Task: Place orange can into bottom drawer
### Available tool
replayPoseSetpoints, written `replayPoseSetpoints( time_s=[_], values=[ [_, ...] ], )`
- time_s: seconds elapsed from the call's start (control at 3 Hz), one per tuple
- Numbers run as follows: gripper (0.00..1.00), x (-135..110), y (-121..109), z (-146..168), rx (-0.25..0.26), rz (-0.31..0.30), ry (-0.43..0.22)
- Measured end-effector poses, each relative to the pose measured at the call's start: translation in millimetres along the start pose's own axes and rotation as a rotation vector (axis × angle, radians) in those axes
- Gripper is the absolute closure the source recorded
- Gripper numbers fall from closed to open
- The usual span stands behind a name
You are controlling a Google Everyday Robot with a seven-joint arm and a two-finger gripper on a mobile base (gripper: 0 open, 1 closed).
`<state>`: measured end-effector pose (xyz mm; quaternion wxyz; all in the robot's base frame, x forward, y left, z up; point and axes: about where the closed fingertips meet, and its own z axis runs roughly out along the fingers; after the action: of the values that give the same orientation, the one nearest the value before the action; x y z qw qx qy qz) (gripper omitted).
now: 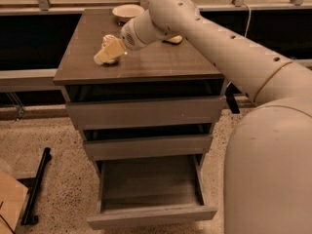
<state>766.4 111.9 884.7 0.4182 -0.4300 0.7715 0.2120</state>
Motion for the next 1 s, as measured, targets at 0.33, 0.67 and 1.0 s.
replayPoseSetpoints(
  time_s=[0.33, 0.67, 1.0],
  values=[
    [0.0, 20.2, -22.0, 32.0, 0.041, 0.097, -0.026],
    [0.0, 31.1, -40.9, 57.1, 0.075, 0.17, -0.067],
    [0.18, 30.5, -51.8, 71.6, 0.108, 0.219, -0.1]
  ],
)
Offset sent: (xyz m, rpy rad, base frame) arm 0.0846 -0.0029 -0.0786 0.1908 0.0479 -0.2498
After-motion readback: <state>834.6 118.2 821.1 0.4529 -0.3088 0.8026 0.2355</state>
